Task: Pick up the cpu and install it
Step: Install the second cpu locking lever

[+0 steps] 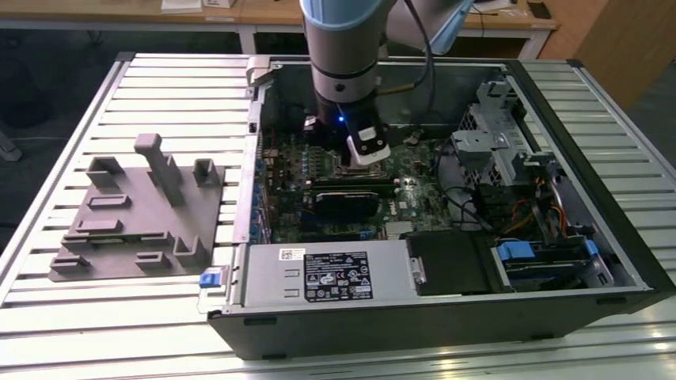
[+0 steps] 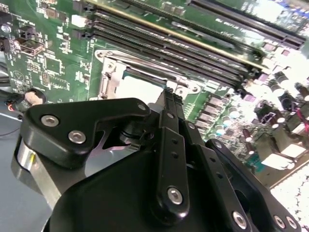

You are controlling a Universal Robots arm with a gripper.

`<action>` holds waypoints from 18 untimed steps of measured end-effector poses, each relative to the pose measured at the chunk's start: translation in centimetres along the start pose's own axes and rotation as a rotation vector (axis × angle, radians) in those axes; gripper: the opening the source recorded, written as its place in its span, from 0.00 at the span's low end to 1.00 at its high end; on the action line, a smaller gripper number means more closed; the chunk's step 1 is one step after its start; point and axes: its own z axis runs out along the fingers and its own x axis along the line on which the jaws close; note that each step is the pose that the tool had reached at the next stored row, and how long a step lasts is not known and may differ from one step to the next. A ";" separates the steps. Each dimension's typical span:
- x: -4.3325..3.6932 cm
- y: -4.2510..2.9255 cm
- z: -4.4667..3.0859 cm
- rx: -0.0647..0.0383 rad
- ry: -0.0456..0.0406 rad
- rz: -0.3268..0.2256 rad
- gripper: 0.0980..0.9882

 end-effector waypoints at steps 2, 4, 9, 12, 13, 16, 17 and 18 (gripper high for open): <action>-0.26 0.33 0.16 0.006 0.0017 0.000 0.01; -0.54 0.58 0.29 0.016 0.0043 0.000 0.01; -1.27 1.11 0.51 0.039 0.0138 0.001 0.01; -1.69 1.53 0.66 0.049 0.0194 0.001 0.01; -1.80 1.69 0.71 0.052 0.0206 0.001 0.01; -2.08 2.26 0.89 0.060 0.0226 0.001 0.01; -2.12 2.46 0.95 0.062 0.0228 0.001 0.01; -2.15 2.65 1.01 0.065 0.0231 0.001 0.01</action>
